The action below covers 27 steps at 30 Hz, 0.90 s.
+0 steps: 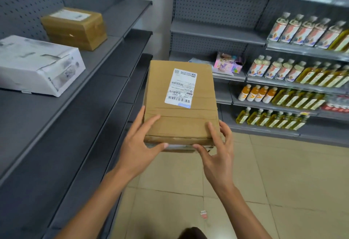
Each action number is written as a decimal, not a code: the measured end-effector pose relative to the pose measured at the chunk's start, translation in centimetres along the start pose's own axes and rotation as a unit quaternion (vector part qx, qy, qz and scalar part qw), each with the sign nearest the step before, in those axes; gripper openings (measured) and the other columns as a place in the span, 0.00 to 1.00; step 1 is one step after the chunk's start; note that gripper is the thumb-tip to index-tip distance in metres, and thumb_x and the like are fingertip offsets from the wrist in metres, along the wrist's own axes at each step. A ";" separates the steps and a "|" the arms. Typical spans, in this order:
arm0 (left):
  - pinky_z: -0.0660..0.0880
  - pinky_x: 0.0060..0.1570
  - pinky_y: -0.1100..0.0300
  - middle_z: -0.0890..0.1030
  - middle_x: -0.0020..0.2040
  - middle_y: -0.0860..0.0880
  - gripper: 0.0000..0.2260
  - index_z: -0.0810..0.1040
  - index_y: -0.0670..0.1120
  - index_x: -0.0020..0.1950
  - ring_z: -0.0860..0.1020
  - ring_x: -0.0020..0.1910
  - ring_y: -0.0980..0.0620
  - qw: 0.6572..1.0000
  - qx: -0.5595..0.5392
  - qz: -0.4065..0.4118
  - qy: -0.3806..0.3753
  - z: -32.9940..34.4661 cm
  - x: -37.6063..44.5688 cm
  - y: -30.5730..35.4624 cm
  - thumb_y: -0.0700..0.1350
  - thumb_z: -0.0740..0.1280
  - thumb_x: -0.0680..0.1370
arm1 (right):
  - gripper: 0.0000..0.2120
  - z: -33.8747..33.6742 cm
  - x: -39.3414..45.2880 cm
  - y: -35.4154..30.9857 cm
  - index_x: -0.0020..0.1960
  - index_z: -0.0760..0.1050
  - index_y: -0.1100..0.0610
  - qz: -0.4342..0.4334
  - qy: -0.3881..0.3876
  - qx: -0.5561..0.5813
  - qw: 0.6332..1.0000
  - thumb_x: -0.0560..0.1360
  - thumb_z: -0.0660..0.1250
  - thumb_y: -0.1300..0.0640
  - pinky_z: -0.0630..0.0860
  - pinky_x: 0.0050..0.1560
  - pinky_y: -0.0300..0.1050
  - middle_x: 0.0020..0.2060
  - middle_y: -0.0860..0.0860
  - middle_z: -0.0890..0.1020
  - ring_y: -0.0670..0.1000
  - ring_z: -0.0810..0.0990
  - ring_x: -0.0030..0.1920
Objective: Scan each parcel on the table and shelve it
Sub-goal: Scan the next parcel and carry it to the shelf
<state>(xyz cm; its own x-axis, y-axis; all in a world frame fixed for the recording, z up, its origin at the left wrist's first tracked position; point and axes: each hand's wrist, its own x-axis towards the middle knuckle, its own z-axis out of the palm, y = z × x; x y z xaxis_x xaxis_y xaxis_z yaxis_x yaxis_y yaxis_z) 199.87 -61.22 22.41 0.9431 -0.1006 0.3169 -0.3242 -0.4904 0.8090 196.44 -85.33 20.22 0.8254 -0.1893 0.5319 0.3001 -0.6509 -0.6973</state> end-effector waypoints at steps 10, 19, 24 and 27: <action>0.64 0.71 0.62 0.51 0.80 0.69 0.37 0.71 0.66 0.73 0.60 0.77 0.67 0.998 0.049 -0.031 0.009 3.9 14.1 -4.0 0.49 0.82 0.68 | 0.32 6.9 13.5 8.6 0.74 0.72 0.53 -0.006 -0.024 0.036 0.999 0.72 0.77 0.54 0.63 0.71 0.33 0.73 0.55 0.66 0.47 0.65 0.72; 0.65 0.73 0.56 0.51 0.80 0.70 0.38 0.68 0.68 0.73 0.60 0.76 0.66 0.991 0.099 -0.064 0.060 6.4 26.7 -5.3 0.49 0.82 0.69 | 0.34 12.8 27.5 15.0 0.75 0.72 0.52 -0.011 -0.070 0.102 0.992 0.71 0.79 0.56 0.67 0.74 0.58 0.74 0.53 0.65 0.56 0.66 0.74; 0.68 0.74 0.50 0.51 0.80 0.69 0.38 0.69 0.68 0.73 0.61 0.77 0.63 0.990 0.096 -0.074 0.068 7.8 31.5 -6.0 0.49 0.82 0.68 | 0.34 14.2 32.5 17.4 0.75 0.72 0.51 -0.026 -0.077 0.116 0.990 0.71 0.78 0.54 0.66 0.75 0.51 0.74 0.52 0.66 0.55 0.67 0.74; 0.69 0.74 0.49 0.51 0.80 0.70 0.38 0.69 0.67 0.74 0.62 0.77 0.61 0.990 0.096 -0.080 0.070 8.3 34.4 -6.7 0.49 0.81 0.69 | 0.34 15.5 35.2 18.6 0.75 0.72 0.48 -0.019 -0.083 0.111 0.990 0.71 0.78 0.54 0.63 0.75 0.41 0.75 0.50 0.65 0.52 0.66 0.74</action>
<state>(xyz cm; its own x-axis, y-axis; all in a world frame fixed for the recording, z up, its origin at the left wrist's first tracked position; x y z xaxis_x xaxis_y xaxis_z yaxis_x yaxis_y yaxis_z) 235.12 -68.59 23.77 0.9575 0.1062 0.2680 -0.1382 -0.6466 0.7502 238.47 -92.74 18.56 0.8735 -0.0322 0.4858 0.4145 -0.4742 -0.7768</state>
